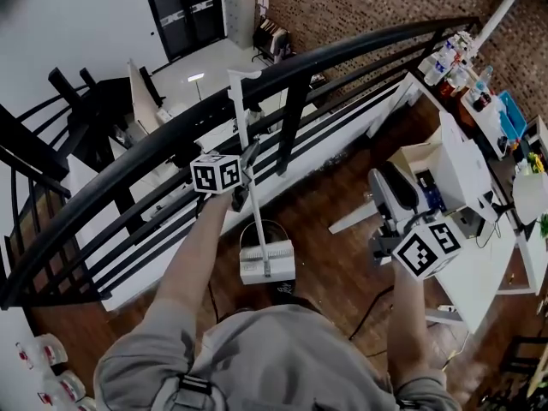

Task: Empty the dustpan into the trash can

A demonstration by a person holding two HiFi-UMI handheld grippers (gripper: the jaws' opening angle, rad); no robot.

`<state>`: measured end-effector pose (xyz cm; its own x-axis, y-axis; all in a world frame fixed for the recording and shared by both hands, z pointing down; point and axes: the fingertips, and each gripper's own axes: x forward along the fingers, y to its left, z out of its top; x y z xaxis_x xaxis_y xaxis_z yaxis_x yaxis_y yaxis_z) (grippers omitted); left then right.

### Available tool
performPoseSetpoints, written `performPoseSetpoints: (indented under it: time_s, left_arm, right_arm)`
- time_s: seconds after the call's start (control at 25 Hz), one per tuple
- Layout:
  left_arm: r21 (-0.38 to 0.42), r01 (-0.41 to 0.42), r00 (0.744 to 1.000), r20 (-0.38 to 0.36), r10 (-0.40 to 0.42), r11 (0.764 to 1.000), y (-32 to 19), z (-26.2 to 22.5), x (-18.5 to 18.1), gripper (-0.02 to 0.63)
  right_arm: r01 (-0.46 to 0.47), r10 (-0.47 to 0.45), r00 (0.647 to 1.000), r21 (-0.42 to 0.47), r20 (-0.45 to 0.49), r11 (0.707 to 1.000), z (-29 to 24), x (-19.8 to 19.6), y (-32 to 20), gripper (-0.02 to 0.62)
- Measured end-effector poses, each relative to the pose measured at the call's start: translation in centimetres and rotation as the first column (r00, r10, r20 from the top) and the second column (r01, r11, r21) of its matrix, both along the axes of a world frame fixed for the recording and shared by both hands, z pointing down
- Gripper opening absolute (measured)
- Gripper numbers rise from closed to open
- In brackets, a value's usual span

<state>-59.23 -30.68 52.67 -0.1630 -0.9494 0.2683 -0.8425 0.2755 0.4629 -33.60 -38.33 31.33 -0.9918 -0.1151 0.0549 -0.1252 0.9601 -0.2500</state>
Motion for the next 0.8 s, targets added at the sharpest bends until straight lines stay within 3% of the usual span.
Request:
performPoseSetpoints:
  time_s: [0.32, 0.52, 0.68, 0.8]
  left_arm:
    - [0.024, -0.03, 0.999, 0.041, 0.029, 0.999, 2.4, -1.8, 2.9, 0.049]
    - [0.044, -0.115, 0.991, 0.076, 0.111, 0.992, 3.9, -2.8, 6.8, 0.049]
    - [0.047, -0.231, 0.965, 0.138, 0.223, 0.972, 5.5, -3.6, 11.8, 0.049]
    - [0.047, -0.319, 0.931, 0.2, 0.304, 0.947, 6.3, -4.1, 16.1, 0.049]
  right_arm:
    - [0.019, -0.02, 1.0, 0.016, 0.004, 1.0, -0.9, 0.3, 4.6, 0.14]
    - [-0.001, 0.0, 1.0, 0.047, 0.009, 0.999, -1.5, 2.2, 8.8, 0.14]
    - [0.02, -0.021, 1.0, 0.096, 0.015, 0.995, -3.1, 3.6, 13.3, 0.141]
    - [0.047, -0.051, 0.998, 0.143, 0.022, 0.989, -4.6, 3.8, 16.2, 0.23]
